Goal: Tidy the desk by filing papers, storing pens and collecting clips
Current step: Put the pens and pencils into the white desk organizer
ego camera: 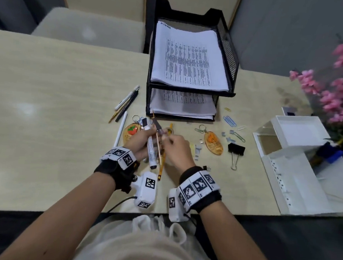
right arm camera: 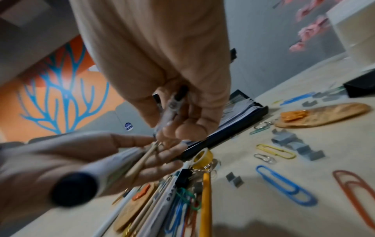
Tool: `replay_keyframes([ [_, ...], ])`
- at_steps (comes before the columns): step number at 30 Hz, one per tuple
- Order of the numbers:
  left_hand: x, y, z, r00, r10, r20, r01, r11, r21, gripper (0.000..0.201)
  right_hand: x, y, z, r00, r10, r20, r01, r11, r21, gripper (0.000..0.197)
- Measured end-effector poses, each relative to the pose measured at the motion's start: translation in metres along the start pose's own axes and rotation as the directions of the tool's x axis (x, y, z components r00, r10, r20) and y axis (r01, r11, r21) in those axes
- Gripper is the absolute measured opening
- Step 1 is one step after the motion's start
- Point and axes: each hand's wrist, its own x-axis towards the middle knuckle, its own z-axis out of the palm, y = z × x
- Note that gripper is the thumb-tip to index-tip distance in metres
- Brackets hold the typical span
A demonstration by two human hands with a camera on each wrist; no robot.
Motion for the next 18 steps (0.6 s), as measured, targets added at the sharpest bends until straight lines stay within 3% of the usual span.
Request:
replay_keyframes([
  [2, -0.001, 0.002, -0.003, 1.0, 0.009, 0.009, -0.008, 0.998, -0.061, 0.045, -0.002, -0.001, 0.005, 0.999, -0.027, -0.024, 0.027, 1.0, 0.003, 0.037],
  [5, -0.002, 0.007, -0.011, 0.999, 0.034, -0.019, -0.036, 0.992, -0.118, 0.031, -0.001, 0.006, 0.007, 0.996, 0.015, -0.091, -0.012, 0.999, 0.036, 0.037],
  [7, -0.002, 0.008, -0.018, 0.998, 0.043, -0.042, -0.046, 0.996, -0.074, 0.025, -0.001, 0.014, 0.011, 0.991, 0.087, -0.102, -0.096, 0.992, -0.087, 0.03],
  [9, -0.003, 0.008, -0.024, 0.994, 0.063, -0.09, -0.063, 0.998, 0.005, 0.025, -0.002, 0.016, 0.018, 0.987, 0.157, -0.032, -0.159, 0.951, -0.264, 0.017],
  [11, -0.005, 0.006, -0.027, 0.983, 0.091, -0.161, -0.07, 0.989, 0.132, 0.026, -0.002, 0.017, 0.024, 0.98, 0.198, 0.011, -0.182, 0.921, -0.346, 0.023],
  [13, -0.006, 0.003, -0.029, 0.97, 0.121, -0.212, -0.072, 0.972, 0.226, 0.025, -0.002, 0.018, 0.023, 0.975, 0.224, -0.002, -0.211, 0.914, -0.348, 0.023],
  [16, -0.002, -0.002, -0.025, 0.954, 0.128, -0.27, -0.049, 0.958, 0.282, 0.021, -0.004, 0.025, 0.014, 0.962, 0.273, -0.004, -0.26, 0.912, -0.318, 0.009],
  [18, 0.0, -0.008, -0.012, 0.957, 0.114, -0.266, -0.028, 0.951, 0.307, 0.019, -0.01, 0.033, 0.002, 0.948, 0.319, -0.022, -0.314, 0.914, -0.257, 0.016],
])
